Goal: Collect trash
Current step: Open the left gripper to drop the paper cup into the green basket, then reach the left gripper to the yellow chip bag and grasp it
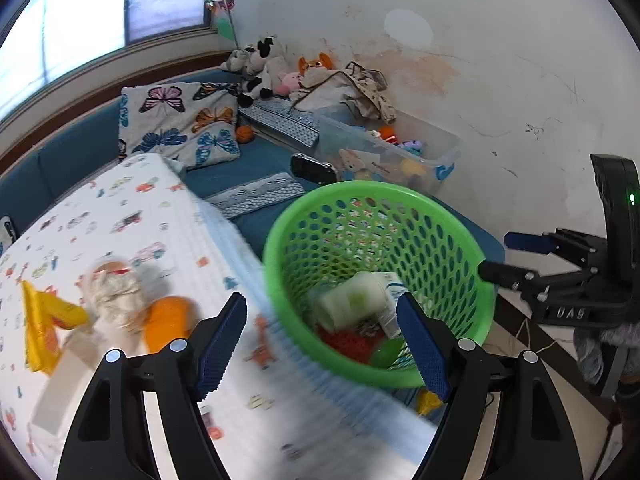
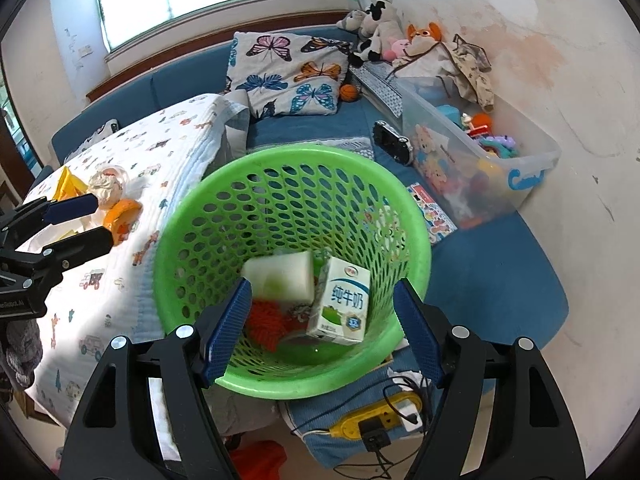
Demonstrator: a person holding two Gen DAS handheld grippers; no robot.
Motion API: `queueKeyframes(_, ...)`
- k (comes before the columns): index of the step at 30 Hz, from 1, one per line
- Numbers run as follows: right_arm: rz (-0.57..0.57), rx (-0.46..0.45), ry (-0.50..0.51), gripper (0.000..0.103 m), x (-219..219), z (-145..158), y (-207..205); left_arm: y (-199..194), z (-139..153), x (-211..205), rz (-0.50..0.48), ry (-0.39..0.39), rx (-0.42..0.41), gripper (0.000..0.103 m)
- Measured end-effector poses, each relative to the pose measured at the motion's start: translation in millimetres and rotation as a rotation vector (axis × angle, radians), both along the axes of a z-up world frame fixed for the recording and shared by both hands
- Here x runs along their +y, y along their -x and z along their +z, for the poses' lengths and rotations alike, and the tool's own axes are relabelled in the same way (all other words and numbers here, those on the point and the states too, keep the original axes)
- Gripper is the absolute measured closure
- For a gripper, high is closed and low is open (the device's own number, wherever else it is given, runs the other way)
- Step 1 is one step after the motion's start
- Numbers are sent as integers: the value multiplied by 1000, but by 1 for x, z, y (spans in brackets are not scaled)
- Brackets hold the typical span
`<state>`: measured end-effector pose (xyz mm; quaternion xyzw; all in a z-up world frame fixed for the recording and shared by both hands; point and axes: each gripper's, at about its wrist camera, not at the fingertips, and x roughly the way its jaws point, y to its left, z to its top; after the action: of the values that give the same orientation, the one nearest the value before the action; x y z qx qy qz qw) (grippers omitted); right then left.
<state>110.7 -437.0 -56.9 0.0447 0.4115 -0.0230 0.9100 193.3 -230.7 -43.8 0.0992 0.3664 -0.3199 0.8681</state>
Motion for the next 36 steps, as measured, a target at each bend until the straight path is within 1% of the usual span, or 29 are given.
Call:
queueKeyframes(5,17,-4,3,30,9,3,0,1,-2,35,43,-57,-32,28)
queueKeyframes(9,42,-6,-2,29,20,6,-2,-4,-4,69,104,-62,-23,28)
queueKeyframes(14,75,-11,5,29,34,9,-7,-14,2,113,218,-49,-33,29)
queueKeyframes(18,96,-12,6,29,46,10,-12,-25,8,146,322,-33,-46,29)
queueKeyframes(19,102,-11,6,29,49,10,-14,-31,10,156,362,-32,-51,29)
queueKeyframes(21,115,-7,3,29,54,9,-16,-42,10,168,414,-36,-46,29)
queueKeyframes(24,136,-4,3,29,63,8,-19,-58,4,180,459,-52,-27,31)
queueKeyframes(28,167,-5,-1,29,76,9,-24,-73,-6,185,463,-70,11,35)
queueKeyframes(29,175,-3,-2,29,80,9,-26,-76,-8,186,466,-75,17,38)
queueKeyframes(30,184,-1,-1,29,84,9,-28,-79,-9,187,467,-73,25,38)
queueKeyframes(33,207,4,-2,29,95,7,-33,-88,-14,189,462,-56,57,45)
queueKeyframes(36,229,8,-7,29,105,6,-40,-94,-19,190,461,-60,74,51)
